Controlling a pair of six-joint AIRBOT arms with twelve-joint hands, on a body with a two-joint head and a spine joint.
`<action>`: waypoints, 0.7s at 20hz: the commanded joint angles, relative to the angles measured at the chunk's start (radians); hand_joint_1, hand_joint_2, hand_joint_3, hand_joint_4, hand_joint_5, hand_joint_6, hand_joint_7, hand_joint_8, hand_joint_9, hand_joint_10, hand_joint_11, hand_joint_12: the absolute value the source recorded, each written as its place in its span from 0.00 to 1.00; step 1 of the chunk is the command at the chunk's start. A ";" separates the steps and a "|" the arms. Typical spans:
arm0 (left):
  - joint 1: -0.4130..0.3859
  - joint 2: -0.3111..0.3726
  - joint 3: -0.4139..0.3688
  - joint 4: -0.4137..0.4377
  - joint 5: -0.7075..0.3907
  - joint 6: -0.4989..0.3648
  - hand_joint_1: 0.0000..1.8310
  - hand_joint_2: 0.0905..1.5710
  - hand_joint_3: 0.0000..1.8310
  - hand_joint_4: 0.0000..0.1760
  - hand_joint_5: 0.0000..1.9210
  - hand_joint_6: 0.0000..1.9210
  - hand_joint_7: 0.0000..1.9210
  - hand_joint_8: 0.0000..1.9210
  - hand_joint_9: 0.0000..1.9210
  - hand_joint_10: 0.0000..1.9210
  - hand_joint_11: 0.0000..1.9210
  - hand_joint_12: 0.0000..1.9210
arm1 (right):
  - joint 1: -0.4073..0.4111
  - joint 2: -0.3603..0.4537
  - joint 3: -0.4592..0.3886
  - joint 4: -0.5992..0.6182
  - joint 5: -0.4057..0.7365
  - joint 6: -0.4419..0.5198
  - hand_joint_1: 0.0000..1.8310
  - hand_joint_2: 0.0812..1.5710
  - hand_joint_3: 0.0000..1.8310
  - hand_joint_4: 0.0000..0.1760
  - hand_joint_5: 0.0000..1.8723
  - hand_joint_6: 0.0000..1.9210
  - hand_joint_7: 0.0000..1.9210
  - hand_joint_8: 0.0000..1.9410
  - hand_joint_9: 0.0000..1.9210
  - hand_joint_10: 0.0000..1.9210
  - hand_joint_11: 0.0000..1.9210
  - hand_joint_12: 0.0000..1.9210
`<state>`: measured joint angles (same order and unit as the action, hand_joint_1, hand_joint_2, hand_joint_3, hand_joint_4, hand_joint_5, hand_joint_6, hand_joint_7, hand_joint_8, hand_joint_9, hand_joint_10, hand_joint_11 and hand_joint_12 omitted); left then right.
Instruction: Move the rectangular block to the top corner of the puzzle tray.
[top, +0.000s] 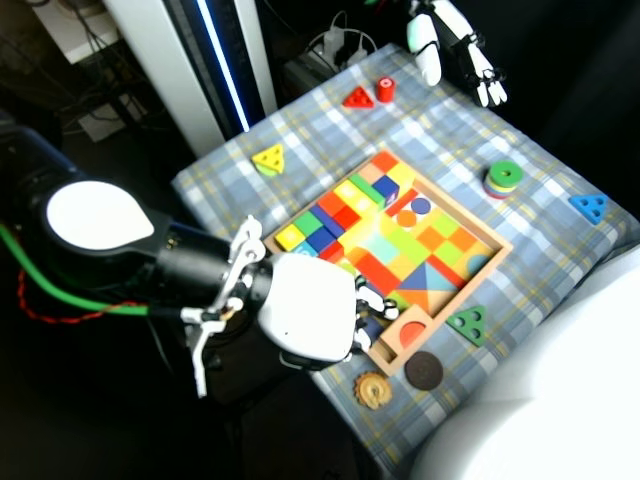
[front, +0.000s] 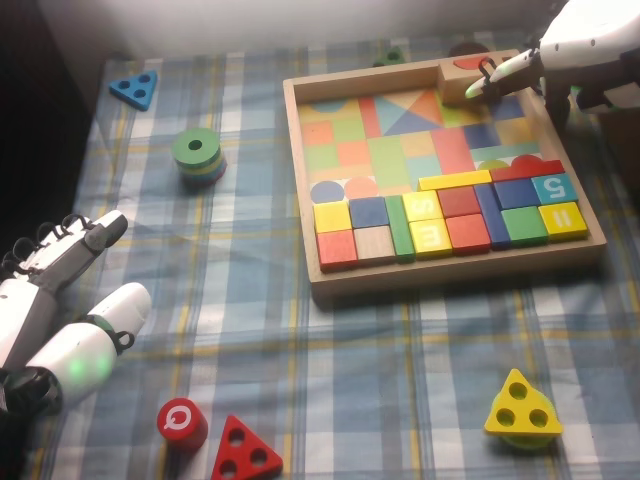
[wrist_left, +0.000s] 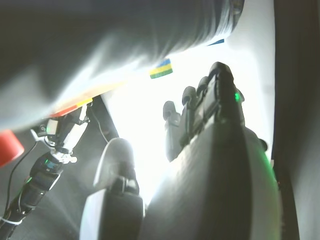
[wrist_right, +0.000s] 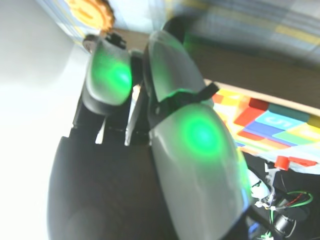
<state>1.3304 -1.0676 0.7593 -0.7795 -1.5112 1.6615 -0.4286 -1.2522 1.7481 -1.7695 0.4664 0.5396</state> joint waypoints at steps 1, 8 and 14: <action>-0.002 0.005 0.002 0.041 -0.112 -0.008 0.21 0.87 0.00 0.38 0.16 0.00 0.08 0.00 0.00 0.00 0.00 0.00 | 0.013 0.000 0.002 0.043 -0.027 -0.007 0.87 0.76 0.00 0.22 0.12 0.01 0.59 1.00 0.72 1.00 0.73 1.00; -0.002 0.005 0.001 0.041 -0.112 -0.009 0.21 0.87 0.00 0.36 0.16 0.00 0.08 0.00 0.00 0.00 0.00 0.00 | 0.023 0.089 -0.098 0.047 -0.028 -0.014 0.93 0.74 0.00 0.15 0.14 0.00 0.65 1.00 0.76 1.00 0.79 1.00; 0.001 0.005 0.001 0.038 -0.114 -0.011 0.20 0.87 0.00 0.35 0.16 0.00 0.07 0.00 0.00 0.00 0.00 0.00 | 0.025 0.217 -0.264 0.254 -0.030 -0.186 0.91 0.74 0.00 0.09 0.13 0.00 0.62 1.00 0.74 1.00 0.79 1.00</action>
<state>1.3308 -1.0676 0.7593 -0.7807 -1.5112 1.6585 -0.4149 -1.0286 1.4662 -1.5524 0.4427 0.3622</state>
